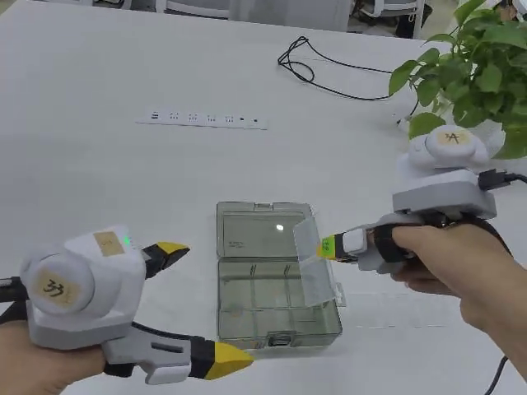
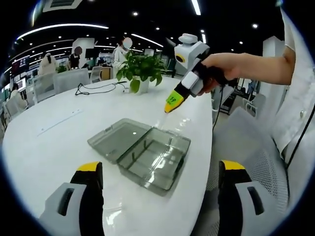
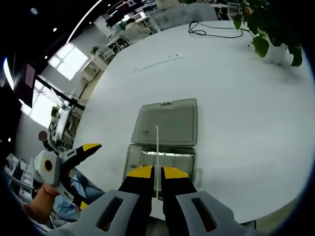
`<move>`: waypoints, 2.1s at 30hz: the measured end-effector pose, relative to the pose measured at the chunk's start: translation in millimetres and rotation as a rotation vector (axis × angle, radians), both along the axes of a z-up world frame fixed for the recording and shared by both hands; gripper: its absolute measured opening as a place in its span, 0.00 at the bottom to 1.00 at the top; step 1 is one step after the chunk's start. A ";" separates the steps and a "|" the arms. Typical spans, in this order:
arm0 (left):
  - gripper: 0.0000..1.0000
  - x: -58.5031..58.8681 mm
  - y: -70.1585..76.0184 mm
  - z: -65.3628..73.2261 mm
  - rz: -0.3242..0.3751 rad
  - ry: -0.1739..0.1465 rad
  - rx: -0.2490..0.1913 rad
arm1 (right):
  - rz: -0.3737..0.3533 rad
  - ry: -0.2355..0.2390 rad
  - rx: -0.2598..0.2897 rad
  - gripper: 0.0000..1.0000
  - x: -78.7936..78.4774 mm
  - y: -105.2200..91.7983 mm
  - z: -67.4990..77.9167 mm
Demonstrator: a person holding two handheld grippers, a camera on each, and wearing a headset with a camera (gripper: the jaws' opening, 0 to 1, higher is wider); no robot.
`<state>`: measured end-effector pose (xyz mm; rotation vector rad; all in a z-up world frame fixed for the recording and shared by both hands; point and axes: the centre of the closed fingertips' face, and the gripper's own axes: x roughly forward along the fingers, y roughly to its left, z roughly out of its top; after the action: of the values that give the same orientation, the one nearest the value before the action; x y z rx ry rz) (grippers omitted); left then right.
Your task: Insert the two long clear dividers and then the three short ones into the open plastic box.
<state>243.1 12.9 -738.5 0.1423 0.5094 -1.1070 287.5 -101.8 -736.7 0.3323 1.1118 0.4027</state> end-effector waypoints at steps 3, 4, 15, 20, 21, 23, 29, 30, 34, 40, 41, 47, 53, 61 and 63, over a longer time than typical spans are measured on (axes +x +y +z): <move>1.00 -0.6 1.3 -1.8 -0.010 -0.001 0.001 | -0.005 0.031 -0.015 0.06 -4.4 1.8 -6.6; 1.00 -0.6 2.4 -2.8 -0.009 0.006 -0.002 | -0.010 0.042 -0.023 0.06 -6.0 2.0 -9.8; 0.99 -0.2 5.7 -5.2 -0.006 0.013 -0.035 | -0.035 0.099 -0.054 0.06 -14.8 2.8 -29.1; 0.98 0.5 4.9 -5.5 -0.001 0.018 -0.045 | -0.040 0.110 -0.063 0.06 -11.3 -1.0 -38.6; 0.98 0.4 4.3 -5.4 -0.002 0.016 -0.047 | -0.037 0.114 -0.067 0.06 -10.7 -1.1 -42.0; 0.98 -0.2 3.8 -5.7 -0.002 0.018 -0.048 | -0.034 0.118 -0.072 0.06 -10.2 -1.2 -45.4; 0.98 -1.5 2.3 -5.9 -0.003 0.022 -0.056 | -0.032 0.118 -0.089 0.06 -10.7 -1.8 -51.1; 0.98 -1.4 2.5 -6.5 -0.002 0.023 -0.055 | -0.031 0.118 -0.091 0.06 -10.3 -2.6 -51.9; 0.98 -0.7 3.6 -8.2 0.004 0.031 -0.054 | -0.033 0.118 -0.091 0.06 -8.8 -4.0 -54.6; 0.97 1.3 4.8 -7.1 0.009 0.029 -0.058 | -0.035 0.119 -0.096 0.06 -8.7 -4.6 -58.4; 0.97 1.2 4.8 -7.2 0.009 0.029 -0.057 | -0.035 0.119 -0.096 0.06 -8.5 -4.6 -58.6; 0.96 1.0 3.7 -7.2 0.009 0.030 -0.061 | -0.030 0.120 -0.100 0.07 -8.9 -3.8 -59.9; 0.96 0.5 3.2 -7.2 0.008 0.030 -0.062 | -0.022 0.114 -0.099 0.07 -6.8 -2.0 -56.4; 0.96 1.4 3.4 -8.5 0.010 0.034 -0.060 | -0.018 0.110 -0.095 0.07 -5.8 -0.5 -54.6; 0.96 1.3 2.9 -8.7 0.011 0.035 -0.063 | -0.014 0.110 -0.098 0.07 -5.8 -0.4 -54.8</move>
<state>244.4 15.8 -747.2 0.0650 0.5058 -1.1157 281.7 -102.2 -791.5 0.2778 1.2316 0.3193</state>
